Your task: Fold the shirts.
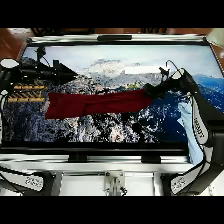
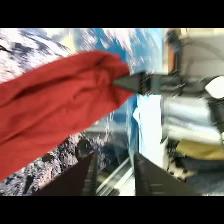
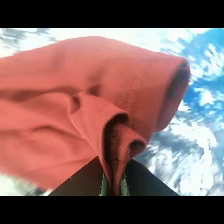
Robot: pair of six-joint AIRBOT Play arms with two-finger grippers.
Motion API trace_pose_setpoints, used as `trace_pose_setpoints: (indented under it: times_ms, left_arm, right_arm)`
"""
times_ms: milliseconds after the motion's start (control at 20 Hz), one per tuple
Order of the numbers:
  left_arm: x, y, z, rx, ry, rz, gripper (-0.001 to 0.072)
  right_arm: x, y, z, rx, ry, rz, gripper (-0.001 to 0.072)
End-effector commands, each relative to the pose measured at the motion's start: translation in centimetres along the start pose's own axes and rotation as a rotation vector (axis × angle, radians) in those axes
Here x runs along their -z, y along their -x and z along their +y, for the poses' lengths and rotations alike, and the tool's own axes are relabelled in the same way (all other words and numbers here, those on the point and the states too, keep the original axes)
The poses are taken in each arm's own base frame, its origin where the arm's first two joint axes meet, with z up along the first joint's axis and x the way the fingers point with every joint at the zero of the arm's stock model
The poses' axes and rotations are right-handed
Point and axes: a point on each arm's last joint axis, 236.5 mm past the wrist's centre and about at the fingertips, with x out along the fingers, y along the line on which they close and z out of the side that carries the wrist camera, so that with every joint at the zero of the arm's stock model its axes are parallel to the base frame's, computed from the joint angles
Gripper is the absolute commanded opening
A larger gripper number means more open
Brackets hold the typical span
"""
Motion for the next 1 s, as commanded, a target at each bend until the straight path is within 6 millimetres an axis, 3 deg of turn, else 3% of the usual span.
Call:
trace_pose_setpoints:
  times_ms: [0, 150, 450, 650, 750, 950]
  left_arm:
    - [1.1, -4.6, -0.7, -0.013, -0.076, 0.029, 0.0069]
    - [4.0, -9.7, -1.5, -0.017, -0.103, 0.11, 0.0036]
    - [11.4, -18.1, -3.8, -0.04, -0.166, 0.218, 0.0035]
    - [15.7, -21.5, -3.0, -0.08, -0.18, 0.254, 0.0035]
    - [17.4, -23.3, -2.7, -0.095, -0.155, 0.26, 0.0035]
    - [20.4, -28.6, -5.8, -0.031, -0.088, 0.187, 0.0035]
  right_arm:
    - [-1.0, 6.5, 4.3, -0.021, 0.094, -0.126, 0.0069]
    - [0.7, 12.6, 7.7, -0.031, 0.104, -0.182, 0.0069]
    - [7.8, 21.2, 12.2, -0.037, 0.143, -0.179, 0.0069]
    - [11.2, 26.1, 11.2, 0.094, 0.15, -0.248, 0.0069]
    - [12.9, 27.7, 11.7, 0.099, 0.149, -0.266, 0.0069]
    - [15.0, 29.7, 12.4, 0.099, 0.142, -0.307, 0.0069]
